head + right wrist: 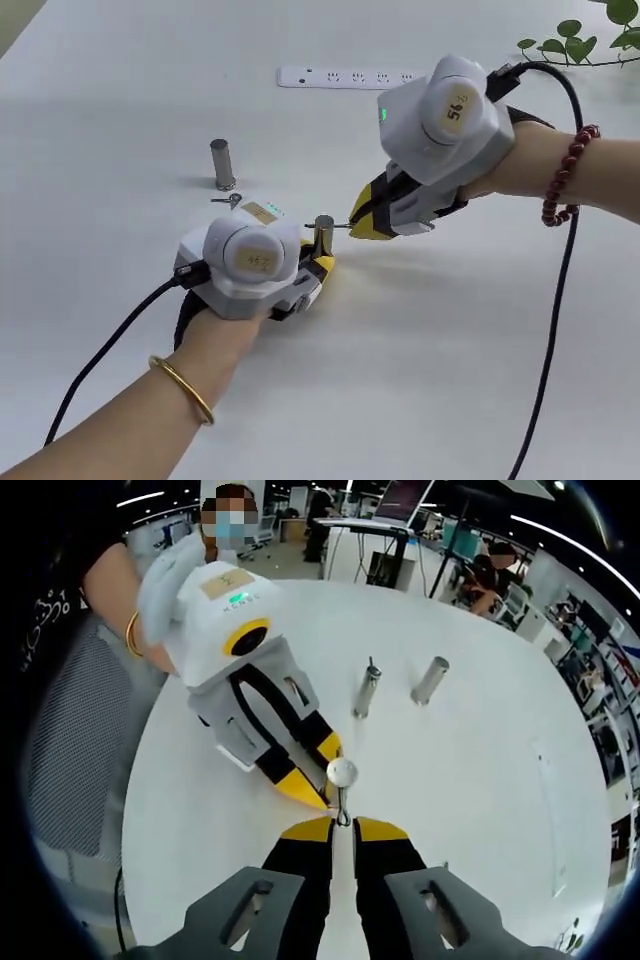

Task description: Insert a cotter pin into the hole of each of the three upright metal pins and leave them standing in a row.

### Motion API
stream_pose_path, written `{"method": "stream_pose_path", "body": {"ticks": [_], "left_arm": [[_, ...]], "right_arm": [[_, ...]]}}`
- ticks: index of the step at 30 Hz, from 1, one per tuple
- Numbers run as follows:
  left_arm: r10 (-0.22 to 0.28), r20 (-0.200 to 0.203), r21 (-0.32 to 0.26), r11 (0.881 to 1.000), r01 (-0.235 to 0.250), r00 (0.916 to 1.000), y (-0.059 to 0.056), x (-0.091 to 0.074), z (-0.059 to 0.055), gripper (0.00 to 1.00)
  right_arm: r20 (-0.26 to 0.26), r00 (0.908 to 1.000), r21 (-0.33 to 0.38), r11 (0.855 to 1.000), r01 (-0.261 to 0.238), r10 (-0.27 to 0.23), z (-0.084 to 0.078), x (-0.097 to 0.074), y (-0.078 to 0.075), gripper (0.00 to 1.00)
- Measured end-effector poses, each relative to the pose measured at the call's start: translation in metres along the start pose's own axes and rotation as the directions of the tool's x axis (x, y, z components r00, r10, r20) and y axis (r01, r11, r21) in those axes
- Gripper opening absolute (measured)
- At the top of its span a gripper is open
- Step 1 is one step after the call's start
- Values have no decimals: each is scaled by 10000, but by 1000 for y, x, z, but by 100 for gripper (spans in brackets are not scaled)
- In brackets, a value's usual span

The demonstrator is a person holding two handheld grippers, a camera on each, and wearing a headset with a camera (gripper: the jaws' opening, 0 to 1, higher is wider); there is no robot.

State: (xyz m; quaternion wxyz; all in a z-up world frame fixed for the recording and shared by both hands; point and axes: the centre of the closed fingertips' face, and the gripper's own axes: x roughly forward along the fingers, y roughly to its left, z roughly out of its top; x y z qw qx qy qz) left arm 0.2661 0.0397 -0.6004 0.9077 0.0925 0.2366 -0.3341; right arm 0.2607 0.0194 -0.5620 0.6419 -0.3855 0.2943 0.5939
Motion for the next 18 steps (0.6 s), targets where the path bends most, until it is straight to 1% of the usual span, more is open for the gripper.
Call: {"method": "stream_pose_path", "body": {"ticks": [5, 7, 10, 18], "left_arm": [[5, 1, 1, 10000, -5, 10000, 0, 0, 0, 10], [11, 4, -10, 10000, -11, 10000, 0, 1, 0, 10], [17, 0, -16, 10000, -17, 10000, 0, 1, 0, 10], [21, -7, -27, 10000, -21, 10000, 1, 1, 0, 10]], "right_arm": [[48, 10000, 16, 10000, 22, -22, 1, 0, 0, 0], [159, 9999, -142, 9999, -31, 33, 4, 1, 0, 0], [62, 10000, -177, 9998, -17, 18, 4, 1, 0, 0], [194, 9998, -256, 9997, -46, 51, 13, 4, -1, 0]]}}
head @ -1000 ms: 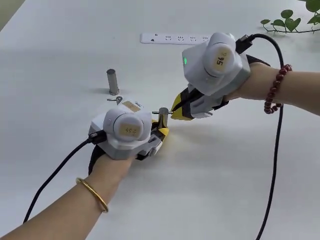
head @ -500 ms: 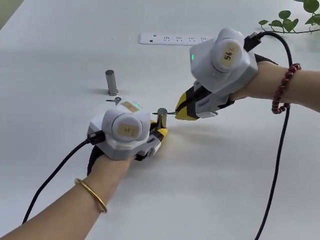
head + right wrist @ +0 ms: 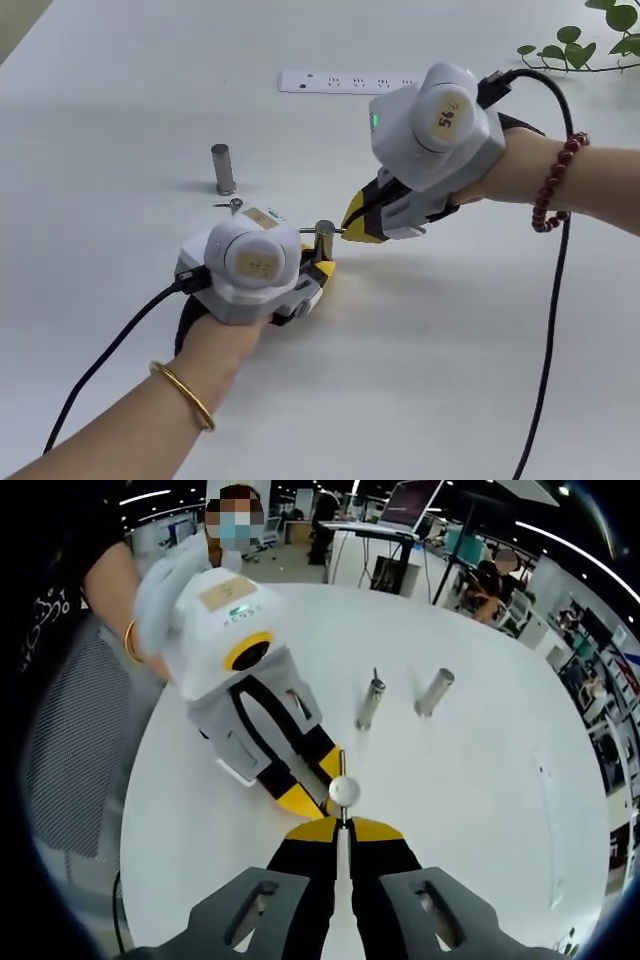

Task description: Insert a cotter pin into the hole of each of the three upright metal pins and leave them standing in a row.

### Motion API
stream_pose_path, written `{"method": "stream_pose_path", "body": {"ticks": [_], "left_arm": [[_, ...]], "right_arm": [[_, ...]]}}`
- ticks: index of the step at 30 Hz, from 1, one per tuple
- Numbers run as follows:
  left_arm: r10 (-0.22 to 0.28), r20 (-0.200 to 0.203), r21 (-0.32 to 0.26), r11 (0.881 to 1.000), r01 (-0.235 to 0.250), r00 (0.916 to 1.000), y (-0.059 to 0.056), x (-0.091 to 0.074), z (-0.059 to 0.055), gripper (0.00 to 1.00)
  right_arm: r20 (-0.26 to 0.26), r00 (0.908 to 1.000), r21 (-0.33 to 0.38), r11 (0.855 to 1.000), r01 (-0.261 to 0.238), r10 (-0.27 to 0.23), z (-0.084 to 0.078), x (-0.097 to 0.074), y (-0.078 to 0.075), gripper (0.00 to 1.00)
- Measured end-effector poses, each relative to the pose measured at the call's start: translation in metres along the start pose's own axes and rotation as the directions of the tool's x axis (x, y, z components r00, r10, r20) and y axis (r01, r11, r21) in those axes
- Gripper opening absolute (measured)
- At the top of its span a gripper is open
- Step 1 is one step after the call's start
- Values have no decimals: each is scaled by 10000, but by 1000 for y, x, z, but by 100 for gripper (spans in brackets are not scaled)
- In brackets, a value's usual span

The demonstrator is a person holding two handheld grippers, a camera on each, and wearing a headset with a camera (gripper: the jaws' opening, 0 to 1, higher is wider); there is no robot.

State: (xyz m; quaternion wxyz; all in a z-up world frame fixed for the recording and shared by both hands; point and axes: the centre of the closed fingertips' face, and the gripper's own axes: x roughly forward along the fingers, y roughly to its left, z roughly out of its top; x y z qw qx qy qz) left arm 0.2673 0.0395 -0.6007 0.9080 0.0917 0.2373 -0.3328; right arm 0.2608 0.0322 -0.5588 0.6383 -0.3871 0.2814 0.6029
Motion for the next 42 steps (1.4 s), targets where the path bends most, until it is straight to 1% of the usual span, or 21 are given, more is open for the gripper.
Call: {"method": "stream_pose_path", "body": {"ticks": [3, 8, 10, 13, 15, 19, 25, 28, 29, 31, 35, 37, 38, 39, 42], "left_arm": [[18, 3, -23, 10000, -18, 10000, 0, 0, 0, 10], [26, 4, -23, 10000, -26, 10000, 0, 0, 0, 10], [25, 12, -25, 10000, -25, 10000, 0, 0, 0, 10], [32, 7, 2, 10000, -32, 10000, 0, 0, 0, 10], [38, 20, 12, 10000, -38, 10000, 0, 0, 0, 10], [49, 29, -31, 10000, -49, 10000, 0, 0, 1, 11], [-109, 46, -427, 9990, 111, 9999, 1, 0, 1, 11], [-179, -69, -446, 9988, 176, 9998, 0, -1, -1, 19], [-206, -72, -459, 9987, 203, 9998, -1, -1, -2, 21], [-263, -74, -463, 9986, 259, 9996, -2, -3, -2, 22], [-382, 90, -479, 9981, 386, 9992, -5, -7, 3, 29], [-416, 162, -546, 9976, 424, 9990, -5, -10, 6, 30], [-465, 197, -759, 9960, 478, 9987, -6, -11, 7, 31], [-637, 325, -1081, 9919, 669, 9974, -10, -12, 9, 32], [-659, 274, -952, 9931, 682, 9975, -10, -17, 8, 37]], "right_arm": [[145, 9999, 141, 9999, -68, 66, 3, 1, 0, 0], [174, 9998, 187, 9998, -81, 77, 3, 1, 0, 0], [365, 9993, 322, 9994, -122, 111, 6, 1, 1, 0], [367, 9993, 565, 9983, -115, 95, 4, 2, 0, 0], [409, 9991, 736, 9972, -124, 94, 5, 2, 1, 4], [487, 9987, 911, 9957, -180, 136, 6, 2, 4, 9], [529, 9986, 1248, 9922, -63, -4, 4, 3, 4, 15], [733, 9972, 1302, 9915, 74, -171, 4, 2, 1, 17], [890, 9958, 1562, 9877, 70, -211, 5, 0, 1, 18], [1011, 9946, 1720, 9851, 43, -220, 6, -1, 1, 19], [1295, 9912, 2091, 9779, -3, -274, 8, -2, 2, 21], [1393, 9897, 2218, 9751, 26, -343, 10, -1, 1, 21], [1422, 9892, 2274, 9738, 29, -362, 10, -1, 2, 21], [1512, 9878, 2365, 9716, 14, -382, 12, -1, 2, 22], [1693, 9847, 2524, 9676, -30, -411, 15, -2, 4, 22]]}}
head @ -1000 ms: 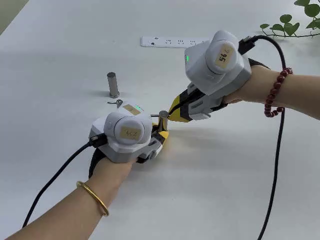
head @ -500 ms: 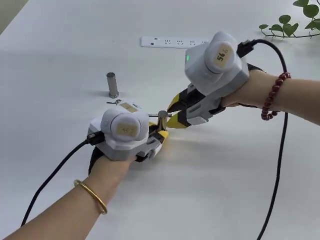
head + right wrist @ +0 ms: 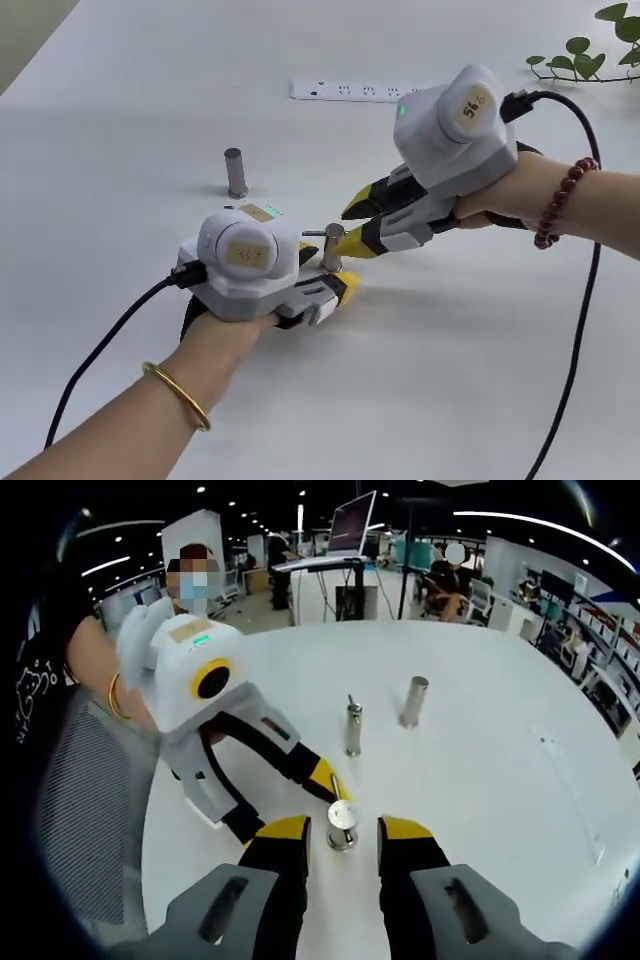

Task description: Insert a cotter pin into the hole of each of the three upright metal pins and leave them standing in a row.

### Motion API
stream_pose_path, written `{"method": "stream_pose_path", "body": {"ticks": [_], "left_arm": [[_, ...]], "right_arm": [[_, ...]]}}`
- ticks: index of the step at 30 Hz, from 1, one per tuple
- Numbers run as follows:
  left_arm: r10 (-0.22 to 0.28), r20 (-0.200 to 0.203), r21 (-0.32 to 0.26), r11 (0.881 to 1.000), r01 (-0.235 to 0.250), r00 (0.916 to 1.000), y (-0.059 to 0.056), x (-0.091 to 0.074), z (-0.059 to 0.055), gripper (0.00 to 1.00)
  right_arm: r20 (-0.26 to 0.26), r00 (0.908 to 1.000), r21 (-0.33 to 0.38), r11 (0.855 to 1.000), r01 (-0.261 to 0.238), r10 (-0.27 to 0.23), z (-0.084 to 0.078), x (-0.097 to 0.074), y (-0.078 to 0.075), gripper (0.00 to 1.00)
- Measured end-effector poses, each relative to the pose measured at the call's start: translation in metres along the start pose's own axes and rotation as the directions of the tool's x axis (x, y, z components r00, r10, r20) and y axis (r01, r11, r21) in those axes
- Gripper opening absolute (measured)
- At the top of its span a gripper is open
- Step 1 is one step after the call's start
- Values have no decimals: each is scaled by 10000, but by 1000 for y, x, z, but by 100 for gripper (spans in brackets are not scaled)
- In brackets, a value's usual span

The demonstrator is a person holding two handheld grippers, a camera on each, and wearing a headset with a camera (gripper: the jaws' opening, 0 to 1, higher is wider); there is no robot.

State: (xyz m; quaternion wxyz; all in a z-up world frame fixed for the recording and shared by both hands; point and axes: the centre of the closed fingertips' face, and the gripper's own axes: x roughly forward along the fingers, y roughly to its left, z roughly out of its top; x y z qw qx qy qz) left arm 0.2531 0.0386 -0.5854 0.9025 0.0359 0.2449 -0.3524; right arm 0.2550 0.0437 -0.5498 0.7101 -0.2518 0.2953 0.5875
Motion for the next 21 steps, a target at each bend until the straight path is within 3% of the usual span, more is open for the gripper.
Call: {"method": "stream_pose_path", "body": {"ticks": [8, 21], "left_arm": [[113, 38, -21, 9999, -113, 9999, 3, -17, 1, 46], [1, 381, 32, 10000, -3, 9993, 3, -42, 13, 64]], "right_arm": [[58, 9999, 39, 9999, 137, -137, 1, 4, 1, 22], [-43, 10000, -278, 9996, -1, 0, -1, 15, -2, 14]]}}
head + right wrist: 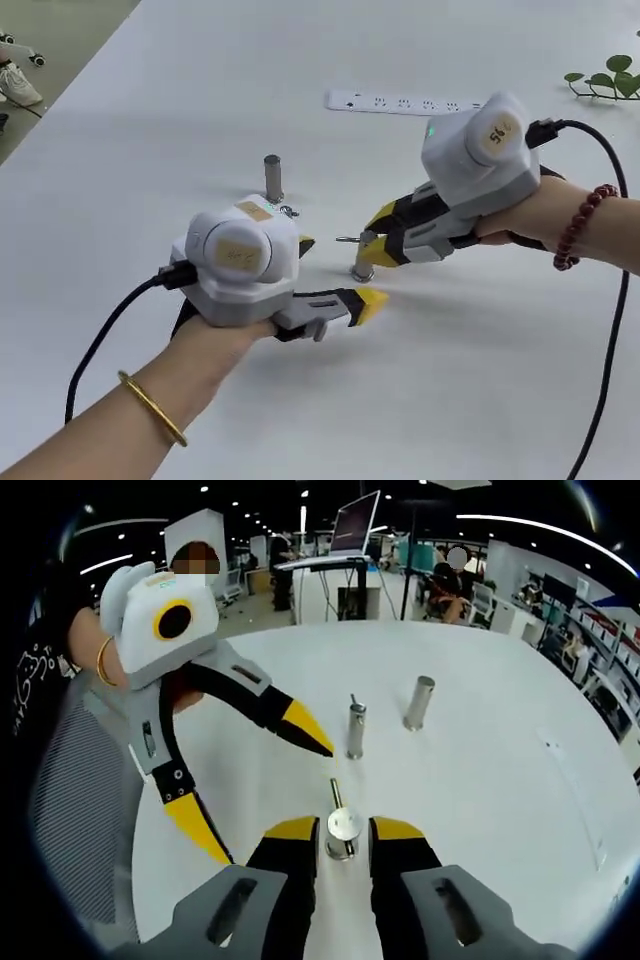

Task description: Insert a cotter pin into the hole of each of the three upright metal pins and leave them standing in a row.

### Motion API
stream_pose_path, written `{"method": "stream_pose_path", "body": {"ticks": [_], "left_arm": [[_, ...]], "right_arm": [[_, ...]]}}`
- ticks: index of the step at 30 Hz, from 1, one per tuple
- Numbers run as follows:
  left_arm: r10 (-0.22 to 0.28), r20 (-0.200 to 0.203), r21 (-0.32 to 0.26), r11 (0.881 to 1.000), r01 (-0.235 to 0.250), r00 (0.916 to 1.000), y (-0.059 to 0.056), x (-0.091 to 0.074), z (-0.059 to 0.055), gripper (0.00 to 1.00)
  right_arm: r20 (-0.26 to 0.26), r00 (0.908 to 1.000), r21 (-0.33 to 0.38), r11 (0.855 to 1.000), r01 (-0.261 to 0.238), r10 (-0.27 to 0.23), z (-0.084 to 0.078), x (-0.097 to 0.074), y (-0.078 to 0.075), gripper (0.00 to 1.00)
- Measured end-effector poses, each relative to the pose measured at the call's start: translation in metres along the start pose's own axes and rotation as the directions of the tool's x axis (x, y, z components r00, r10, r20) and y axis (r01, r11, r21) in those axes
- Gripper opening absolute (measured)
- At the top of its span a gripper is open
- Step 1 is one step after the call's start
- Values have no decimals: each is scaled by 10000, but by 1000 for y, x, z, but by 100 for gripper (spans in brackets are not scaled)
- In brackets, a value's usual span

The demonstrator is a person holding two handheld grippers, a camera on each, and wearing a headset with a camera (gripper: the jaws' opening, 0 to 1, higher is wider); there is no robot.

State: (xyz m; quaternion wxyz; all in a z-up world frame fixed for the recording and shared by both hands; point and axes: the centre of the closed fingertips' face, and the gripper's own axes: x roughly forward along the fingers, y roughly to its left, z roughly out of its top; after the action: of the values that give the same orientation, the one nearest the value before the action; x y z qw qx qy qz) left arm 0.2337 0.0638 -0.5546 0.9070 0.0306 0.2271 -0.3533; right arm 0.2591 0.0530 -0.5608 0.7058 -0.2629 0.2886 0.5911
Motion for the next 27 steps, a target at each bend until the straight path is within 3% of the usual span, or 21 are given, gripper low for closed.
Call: {"method": "stream_pose_path", "body": {"ticks": [3, 11, 17, 27], "left_arm": [[-12, 39, -23, 10000, 12, 10000, 0, -5, 1, 68], [-32, -70, 141, 9999, 33, 10000, 0, -20, -1, 76], [45, 67, 34, 10000, -45, 10000, 2, -28, 2, 81], [617, 183, -13, 9981, -617, 9979, 15, -43, 3, 89]], "right_arm": [[-73, 10000, -28, 10000, -33, 33, 0, 1, 1, 9], [-107, 9999, 14, 10000, -45, 45, 0, 3, 2, 9], [-91, 9999, 210, 9998, -42, 44, 0, 3, 1, 9], [-112, 9999, 368, 9993, 66, -62, -1, 4, -2, 8]]}}
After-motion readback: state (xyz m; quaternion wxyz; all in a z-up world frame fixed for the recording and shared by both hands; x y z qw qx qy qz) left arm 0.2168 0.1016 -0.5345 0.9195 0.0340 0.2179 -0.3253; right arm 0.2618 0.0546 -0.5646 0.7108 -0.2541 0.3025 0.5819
